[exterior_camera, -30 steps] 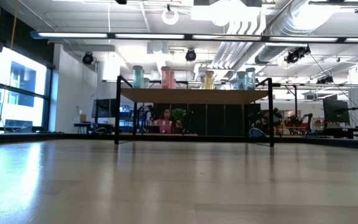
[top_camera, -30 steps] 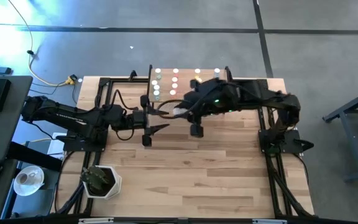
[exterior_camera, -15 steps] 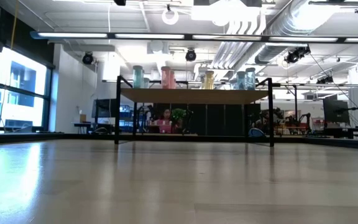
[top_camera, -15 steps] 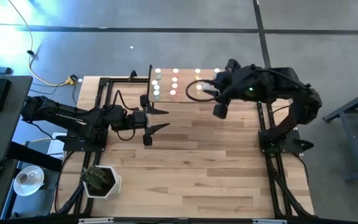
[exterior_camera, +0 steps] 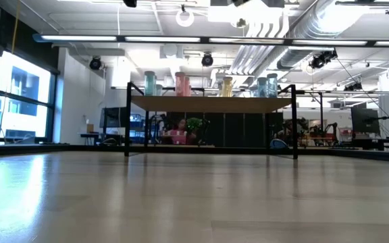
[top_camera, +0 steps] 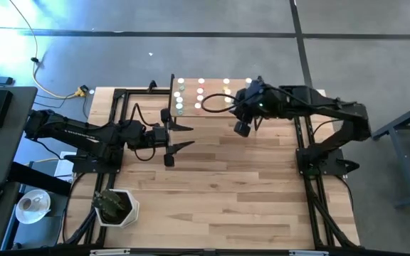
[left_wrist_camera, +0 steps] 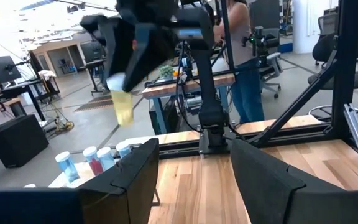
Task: Pick and place medicine bottles onto shelf by color
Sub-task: Put the yellow pill bottle on the shelf
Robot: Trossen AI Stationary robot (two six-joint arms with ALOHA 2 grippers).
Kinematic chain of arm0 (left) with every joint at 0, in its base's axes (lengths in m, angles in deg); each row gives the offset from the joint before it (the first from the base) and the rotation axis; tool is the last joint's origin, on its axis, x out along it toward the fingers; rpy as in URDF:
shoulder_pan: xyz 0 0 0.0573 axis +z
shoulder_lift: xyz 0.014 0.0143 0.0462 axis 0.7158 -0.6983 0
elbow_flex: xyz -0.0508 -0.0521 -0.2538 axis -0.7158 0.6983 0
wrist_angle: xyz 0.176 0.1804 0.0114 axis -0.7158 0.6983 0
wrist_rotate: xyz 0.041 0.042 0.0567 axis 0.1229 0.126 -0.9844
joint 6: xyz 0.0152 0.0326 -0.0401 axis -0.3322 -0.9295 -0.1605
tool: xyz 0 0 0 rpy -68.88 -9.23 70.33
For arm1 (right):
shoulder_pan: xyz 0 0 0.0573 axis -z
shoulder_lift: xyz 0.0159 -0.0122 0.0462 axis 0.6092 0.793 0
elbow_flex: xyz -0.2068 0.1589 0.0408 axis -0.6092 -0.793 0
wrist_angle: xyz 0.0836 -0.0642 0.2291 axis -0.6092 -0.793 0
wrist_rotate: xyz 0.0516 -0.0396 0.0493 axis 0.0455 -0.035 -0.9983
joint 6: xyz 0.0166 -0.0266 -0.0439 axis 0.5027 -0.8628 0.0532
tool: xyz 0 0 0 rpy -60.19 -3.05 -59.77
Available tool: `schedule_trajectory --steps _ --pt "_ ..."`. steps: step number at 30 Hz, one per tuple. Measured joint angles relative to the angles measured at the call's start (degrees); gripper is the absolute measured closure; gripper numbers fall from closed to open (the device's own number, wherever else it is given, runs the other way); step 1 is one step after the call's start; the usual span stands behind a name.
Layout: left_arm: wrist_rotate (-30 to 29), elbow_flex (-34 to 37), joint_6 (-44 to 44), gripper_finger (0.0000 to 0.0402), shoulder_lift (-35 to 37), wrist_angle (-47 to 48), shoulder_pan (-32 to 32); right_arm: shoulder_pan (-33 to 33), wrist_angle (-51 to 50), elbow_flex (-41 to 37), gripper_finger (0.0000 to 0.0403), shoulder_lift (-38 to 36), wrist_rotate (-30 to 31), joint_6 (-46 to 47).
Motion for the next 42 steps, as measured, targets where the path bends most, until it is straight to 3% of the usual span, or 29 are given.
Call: schedule_trajectory --steps 12,19,26,42 --pt "0.0 0.0 0.0 0.0212 0.0 0.0 0.0 3.6 33.5 -37.2 0.0311 -18.8 -6.5 4.0" --pt "0.0 0.0 0.0 0.0213 0.0 0.3 0.0 7.0 52.4 -51.4 0.0311 -20.7 -7.9 9.2" --pt "0.0 0.0 -0.3 0.0213 0.0 0.4 0.0 12.0 54.9 -53.2 0.0311 -17.1 -9.4 12.7" --pt "-0.2 0.0 -1.1 0.0212 0.0 0.4 0.0 15.1 49.1 -44.4 0.0311 -9.3 -13.2 9.9"
